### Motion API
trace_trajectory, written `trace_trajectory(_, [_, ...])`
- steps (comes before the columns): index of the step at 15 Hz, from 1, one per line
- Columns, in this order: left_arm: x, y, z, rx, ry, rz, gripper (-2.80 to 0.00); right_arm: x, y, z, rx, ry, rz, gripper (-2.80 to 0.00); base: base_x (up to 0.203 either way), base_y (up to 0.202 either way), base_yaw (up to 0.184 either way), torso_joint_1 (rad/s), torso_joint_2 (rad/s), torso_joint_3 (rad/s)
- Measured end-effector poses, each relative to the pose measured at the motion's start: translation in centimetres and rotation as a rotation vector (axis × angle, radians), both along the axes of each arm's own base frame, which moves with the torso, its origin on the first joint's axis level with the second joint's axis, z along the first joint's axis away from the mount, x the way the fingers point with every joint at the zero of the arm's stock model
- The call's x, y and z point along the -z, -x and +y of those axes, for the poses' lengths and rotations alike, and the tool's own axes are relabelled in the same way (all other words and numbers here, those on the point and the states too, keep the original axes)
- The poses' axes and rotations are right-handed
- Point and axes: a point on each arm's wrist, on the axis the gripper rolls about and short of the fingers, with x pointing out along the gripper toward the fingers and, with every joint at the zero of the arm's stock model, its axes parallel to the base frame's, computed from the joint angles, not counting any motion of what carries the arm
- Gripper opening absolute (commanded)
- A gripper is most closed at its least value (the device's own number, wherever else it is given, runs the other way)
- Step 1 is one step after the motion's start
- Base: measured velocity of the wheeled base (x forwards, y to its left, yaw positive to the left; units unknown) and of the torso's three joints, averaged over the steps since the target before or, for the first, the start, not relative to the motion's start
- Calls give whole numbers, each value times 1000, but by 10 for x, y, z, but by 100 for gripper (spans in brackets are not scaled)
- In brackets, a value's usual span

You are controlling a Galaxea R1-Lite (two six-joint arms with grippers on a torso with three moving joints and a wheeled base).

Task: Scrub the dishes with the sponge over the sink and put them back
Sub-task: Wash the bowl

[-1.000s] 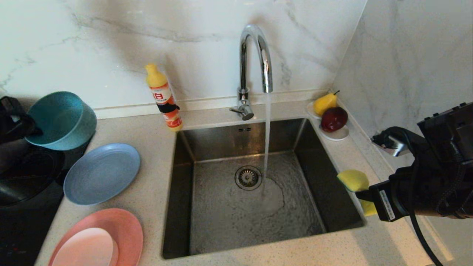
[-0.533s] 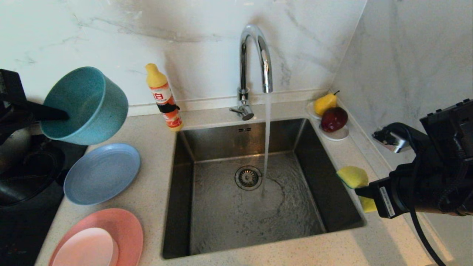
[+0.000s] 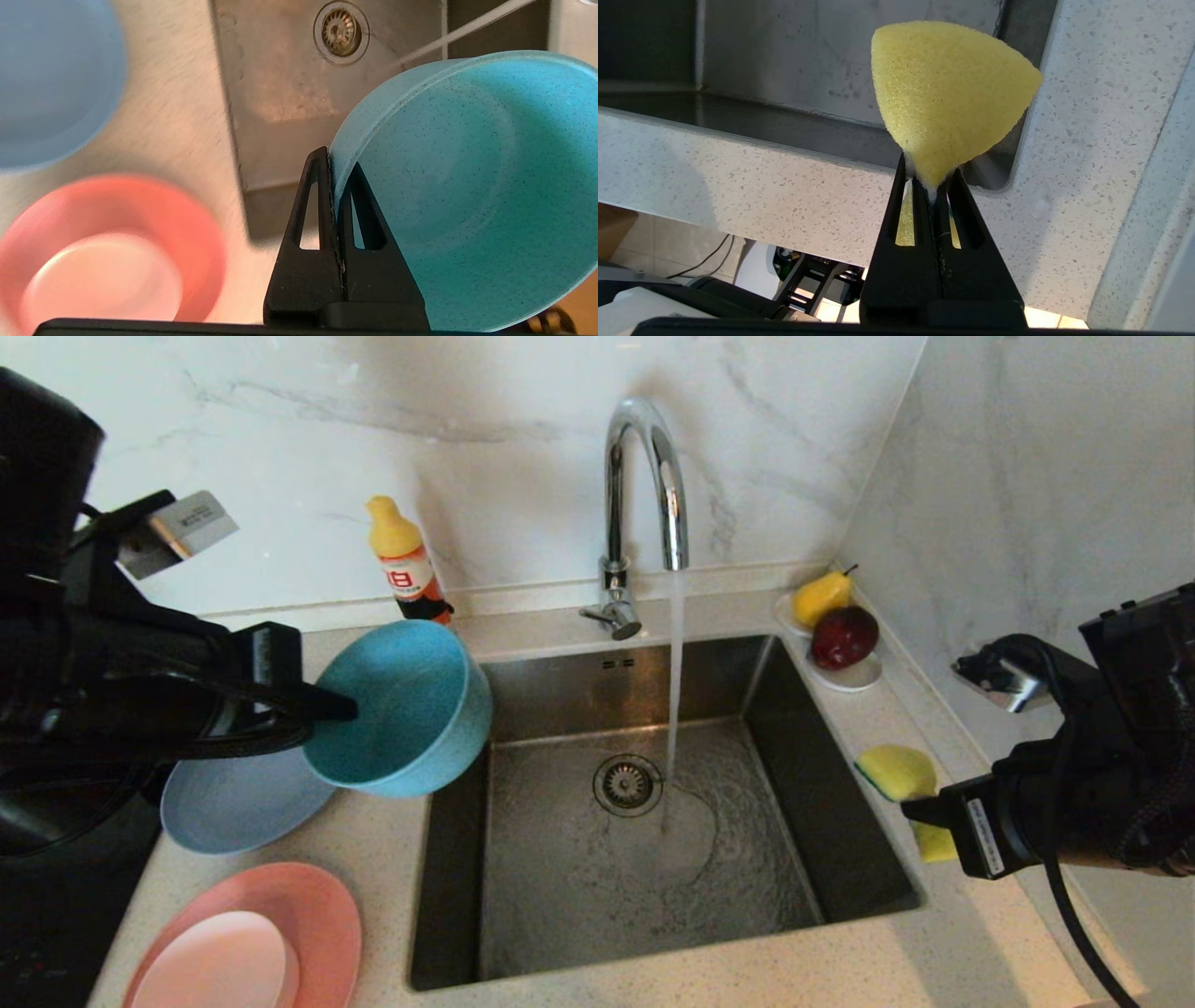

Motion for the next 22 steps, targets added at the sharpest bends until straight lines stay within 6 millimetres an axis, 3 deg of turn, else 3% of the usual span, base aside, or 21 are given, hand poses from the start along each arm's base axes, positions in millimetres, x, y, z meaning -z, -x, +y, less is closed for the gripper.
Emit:
trace_trajectory(7, [39, -70, -77, -61, 30, 62, -280, -2, 4, -2, 3, -4, -10, -280, 0, 0, 0, 0, 0, 0])
trace_trajectory(14, [90, -116, -140, -119, 6, 45, -280, -4, 6, -3, 2, -7, -18, -280, 0, 0, 0, 0, 0, 0])
trace_trajectory(22, [128, -148, -176, -134, -30, 43, -280, -8, 4, -2, -5, -3, -27, -280, 0, 0, 0, 0, 0, 0])
